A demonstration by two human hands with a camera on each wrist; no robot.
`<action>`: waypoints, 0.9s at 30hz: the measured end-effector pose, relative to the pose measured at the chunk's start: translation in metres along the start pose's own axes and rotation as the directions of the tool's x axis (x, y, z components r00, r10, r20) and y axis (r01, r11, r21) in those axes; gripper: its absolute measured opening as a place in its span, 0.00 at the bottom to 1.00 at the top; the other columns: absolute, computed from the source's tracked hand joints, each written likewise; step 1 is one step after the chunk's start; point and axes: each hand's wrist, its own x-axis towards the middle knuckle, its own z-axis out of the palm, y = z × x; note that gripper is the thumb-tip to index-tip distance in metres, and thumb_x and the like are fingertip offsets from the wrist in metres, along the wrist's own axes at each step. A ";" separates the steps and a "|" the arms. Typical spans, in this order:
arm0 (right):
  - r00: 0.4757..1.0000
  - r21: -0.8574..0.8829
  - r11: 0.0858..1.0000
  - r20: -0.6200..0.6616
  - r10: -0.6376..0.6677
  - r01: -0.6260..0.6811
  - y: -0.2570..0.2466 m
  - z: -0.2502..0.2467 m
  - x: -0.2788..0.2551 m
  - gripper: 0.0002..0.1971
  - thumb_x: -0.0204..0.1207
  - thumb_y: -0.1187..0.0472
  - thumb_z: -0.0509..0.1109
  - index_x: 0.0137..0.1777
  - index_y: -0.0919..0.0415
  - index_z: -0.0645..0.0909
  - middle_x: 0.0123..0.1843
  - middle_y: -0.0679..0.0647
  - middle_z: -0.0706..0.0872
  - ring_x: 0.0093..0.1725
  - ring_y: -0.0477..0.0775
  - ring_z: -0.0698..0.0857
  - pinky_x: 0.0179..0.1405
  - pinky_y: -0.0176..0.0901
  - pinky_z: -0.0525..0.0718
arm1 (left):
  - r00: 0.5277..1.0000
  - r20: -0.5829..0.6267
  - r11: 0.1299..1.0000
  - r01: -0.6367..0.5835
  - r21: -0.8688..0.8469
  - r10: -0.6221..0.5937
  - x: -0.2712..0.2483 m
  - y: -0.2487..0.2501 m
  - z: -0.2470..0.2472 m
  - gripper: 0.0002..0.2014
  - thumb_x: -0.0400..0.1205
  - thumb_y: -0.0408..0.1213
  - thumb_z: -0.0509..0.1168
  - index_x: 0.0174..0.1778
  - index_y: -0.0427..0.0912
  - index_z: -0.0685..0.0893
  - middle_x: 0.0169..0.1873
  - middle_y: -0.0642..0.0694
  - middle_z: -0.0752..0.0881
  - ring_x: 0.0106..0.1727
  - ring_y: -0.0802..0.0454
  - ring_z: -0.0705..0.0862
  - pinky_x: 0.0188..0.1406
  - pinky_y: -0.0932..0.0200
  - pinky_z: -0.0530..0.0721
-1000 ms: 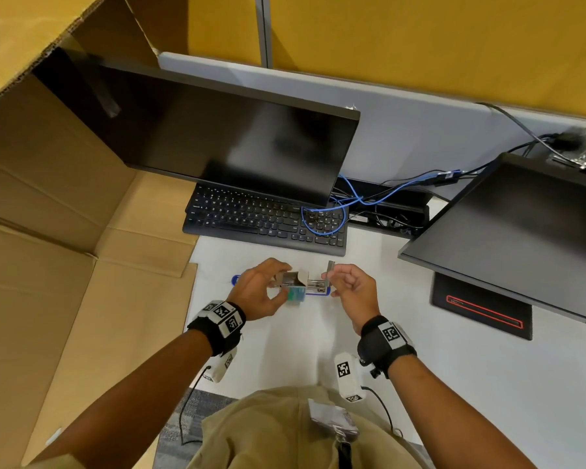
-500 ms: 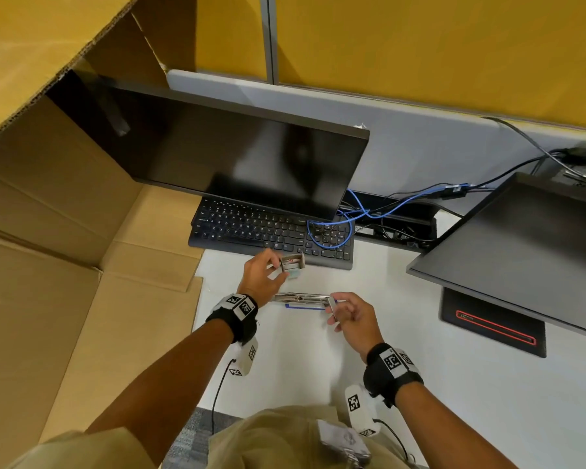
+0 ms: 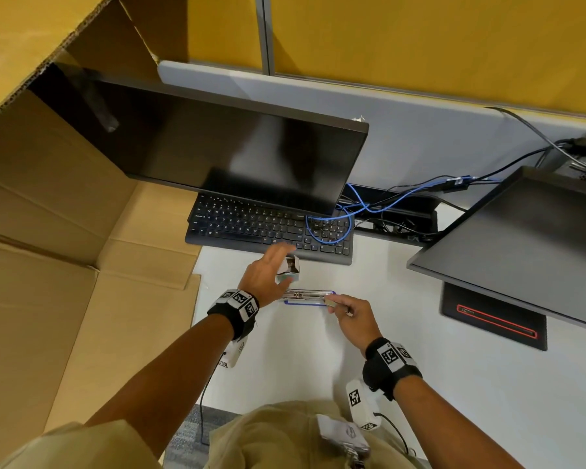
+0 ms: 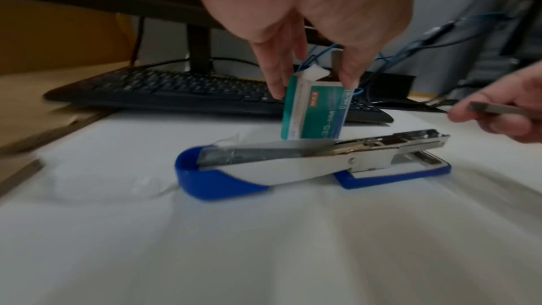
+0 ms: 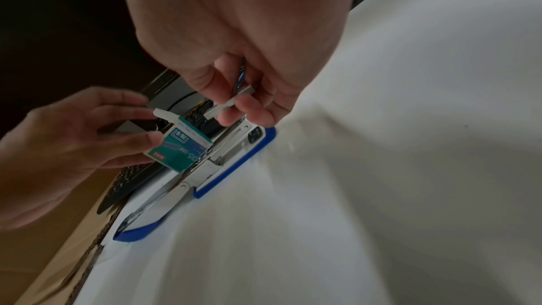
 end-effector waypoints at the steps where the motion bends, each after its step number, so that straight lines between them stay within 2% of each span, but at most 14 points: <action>1: 1.000 -0.002 1.000 0.001 -0.009 0.009 -0.001 0.001 0.000 0.13 0.77 0.73 0.67 0.54 0.59 0.89 0.49 0.55 0.91 0.47 0.45 0.87 0.52 0.33 0.81 | 0.999 0.031 0.997 -0.033 0.068 0.031 0.002 0.003 0.001 0.32 0.77 0.43 0.71 0.76 0.53 0.66 0.77 0.46 0.69 0.58 0.47 0.85 0.54 0.46 0.89; 3: 0.999 -0.025 0.999 0.024 -0.039 0.039 -0.001 0.001 0.000 0.13 0.76 0.73 0.69 0.55 0.60 0.89 0.52 0.56 0.91 0.50 0.52 0.87 0.54 0.34 0.82 | 0.993 0.091 0.974 -0.097 0.207 0.079 0.004 0.007 0.004 0.30 0.79 0.44 0.68 0.77 0.56 0.67 0.81 0.47 0.63 0.58 0.48 0.85 0.52 0.50 0.90; 4: 0.998 -0.063 0.996 0.037 -0.057 0.060 -0.001 0.001 0.000 0.14 0.76 0.73 0.69 0.56 0.60 0.88 0.52 0.56 0.90 0.50 0.53 0.87 0.53 0.30 0.81 | 0.991 0.107 0.965 -0.108 0.241 0.084 0.005 0.007 0.006 0.26 0.81 0.44 0.66 0.76 0.54 0.70 0.82 0.48 0.63 0.58 0.47 0.86 0.53 0.50 0.89; 6: 0.994 -0.159 0.982 0.031 -0.101 0.104 -0.002 0.000 0.000 0.15 0.75 0.73 0.68 0.57 0.60 0.88 0.52 0.55 0.90 0.49 0.52 0.86 0.50 0.21 0.78 | 0.992 0.100 0.967 -0.099 0.234 0.078 0.004 0.004 0.007 0.18 0.84 0.42 0.61 0.71 0.50 0.77 0.80 0.49 0.68 0.60 0.43 0.86 0.56 0.49 0.87; 8: 0.991 -0.220 0.966 0.005 -0.137 0.135 -0.002 0.000 0.001 0.15 0.75 0.71 0.69 0.59 0.59 0.87 0.53 0.55 0.90 0.51 0.53 0.87 0.52 0.19 0.77 | 0.992 0.089 0.976 -0.103 0.193 0.087 0.003 -0.002 0.008 0.16 0.86 0.38 0.58 0.69 0.46 0.80 0.77 0.48 0.74 0.64 0.42 0.84 0.62 0.48 0.84; 12: 0.985 -0.464 0.871 0.013 -0.174 0.160 -0.005 0.003 0.005 0.15 0.78 0.61 0.68 0.63 0.48 0.81 0.49 0.52 0.86 0.44 0.50 0.82 0.49 0.36 0.79 | 0.991 0.067 0.987 -0.123 0.102 0.117 0.002 -0.009 0.007 0.16 0.85 0.33 0.60 0.67 0.43 0.83 0.74 0.45 0.77 0.71 0.44 0.80 0.74 0.53 0.75; 14: 0.977 -0.529 0.829 0.006 -0.212 0.183 -0.013 0.004 0.007 0.15 0.78 0.62 0.68 0.63 0.49 0.82 0.49 0.53 0.85 0.45 0.52 0.82 0.48 0.41 0.81 | 0.992 0.059 0.991 -0.117 0.057 0.114 0.002 -0.011 0.007 0.16 0.84 0.31 0.61 0.67 0.41 0.83 0.74 0.45 0.77 0.75 0.46 0.76 0.77 0.58 0.68; 16: 0.949 -0.577 0.770 0.027 -0.315 0.273 -0.019 0.007 0.010 0.14 0.76 0.65 0.70 0.59 0.53 0.85 0.52 0.53 0.88 0.50 0.56 0.82 0.51 0.47 0.83 | 0.991 0.053 0.992 -0.123 0.020 0.121 0.001 -0.013 0.008 0.16 0.84 0.29 0.62 0.67 0.40 0.83 0.74 0.44 0.77 0.77 0.48 0.73 0.79 0.59 0.65; 18: 0.928 -0.616 0.716 0.067 -0.367 0.328 -0.021 0.011 0.014 0.13 0.73 0.67 0.72 0.56 0.54 0.88 0.53 0.52 0.89 0.53 0.58 0.81 0.52 0.52 0.82 | 0.995 0.036 0.995 -0.096 -0.019 0.097 -0.001 -0.014 0.009 0.16 0.83 0.29 0.63 0.66 0.40 0.84 0.75 0.43 0.76 0.77 0.48 0.73 0.79 0.58 0.66; 20: 0.931 -0.642 0.696 0.085 -0.354 0.323 -0.021 0.015 0.017 0.13 0.73 0.67 0.73 0.55 0.53 0.89 0.53 0.51 0.89 0.54 0.58 0.81 0.52 0.53 0.81 | 0.996 0.016 0.996 -0.090 -0.007 0.090 -0.002 -0.014 0.009 0.16 0.83 0.30 0.64 0.66 0.41 0.84 0.76 0.43 0.76 0.76 0.47 0.74 0.78 0.56 0.70; 24: 0.942 -0.628 0.716 0.089 -0.325 0.306 -0.018 0.020 0.021 0.14 0.73 0.65 0.74 0.57 0.53 0.89 0.55 0.51 0.90 0.56 0.57 0.80 0.55 0.54 0.81 | 0.993 0.007 0.993 -0.116 0.015 0.116 -0.003 -0.010 0.009 0.14 0.82 0.32 0.64 0.63 0.40 0.86 0.74 0.42 0.77 0.77 0.47 0.73 0.76 0.48 0.74; 27: 0.940 -0.598 0.738 0.083 -0.330 0.312 -0.018 0.020 0.022 0.14 0.73 0.65 0.74 0.56 0.52 0.89 0.54 0.50 0.91 0.55 0.56 0.81 0.55 0.54 0.81 | 0.985 -0.060 0.985 -0.160 0.060 0.163 -0.007 -0.006 0.008 0.13 0.80 0.36 0.67 0.60 0.41 0.87 0.72 0.42 0.80 0.77 0.45 0.74 0.73 0.41 0.77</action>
